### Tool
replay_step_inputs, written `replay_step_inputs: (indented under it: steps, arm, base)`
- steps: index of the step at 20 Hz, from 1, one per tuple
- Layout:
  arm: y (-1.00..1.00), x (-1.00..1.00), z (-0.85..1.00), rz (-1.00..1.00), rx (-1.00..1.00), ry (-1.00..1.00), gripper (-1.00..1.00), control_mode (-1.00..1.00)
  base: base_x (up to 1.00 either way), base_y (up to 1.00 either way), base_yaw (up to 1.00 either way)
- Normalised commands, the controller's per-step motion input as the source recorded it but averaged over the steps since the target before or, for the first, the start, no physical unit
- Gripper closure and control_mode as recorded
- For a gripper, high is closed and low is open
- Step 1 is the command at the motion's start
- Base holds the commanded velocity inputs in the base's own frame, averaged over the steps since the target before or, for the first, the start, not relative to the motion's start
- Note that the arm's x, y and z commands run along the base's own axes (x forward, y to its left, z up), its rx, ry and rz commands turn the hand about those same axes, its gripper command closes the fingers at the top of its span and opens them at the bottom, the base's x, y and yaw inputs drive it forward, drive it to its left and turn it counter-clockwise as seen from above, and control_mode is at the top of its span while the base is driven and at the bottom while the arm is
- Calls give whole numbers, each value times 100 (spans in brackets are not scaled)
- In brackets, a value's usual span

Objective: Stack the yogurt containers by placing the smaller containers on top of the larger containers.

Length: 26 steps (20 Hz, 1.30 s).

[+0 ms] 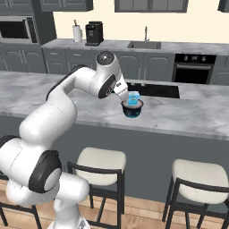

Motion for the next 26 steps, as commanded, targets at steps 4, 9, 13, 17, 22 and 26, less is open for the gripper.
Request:
replay_step_inputs:
  steps: [4,9,13,17,22,26]
  arm:
    - [71,-7,2,9,-15,7,-100,-100]
    - [73,-1,2,8,-14,8,-100,-100]
    - [74,0,3,8,-14,10,-100,-100]
    - [76,3,2,5,-19,11,-100,-100]
    - [63,1,0,6,-21,11,-100,-100]
    - [37,0,0,7,-10,11,-100,-100]
  base:
    - [0,0,0]
    - [0,0,0]
    - [0,0,0]
    - [0,0,0]
    - [0,0,0]
    - [0,0,0]
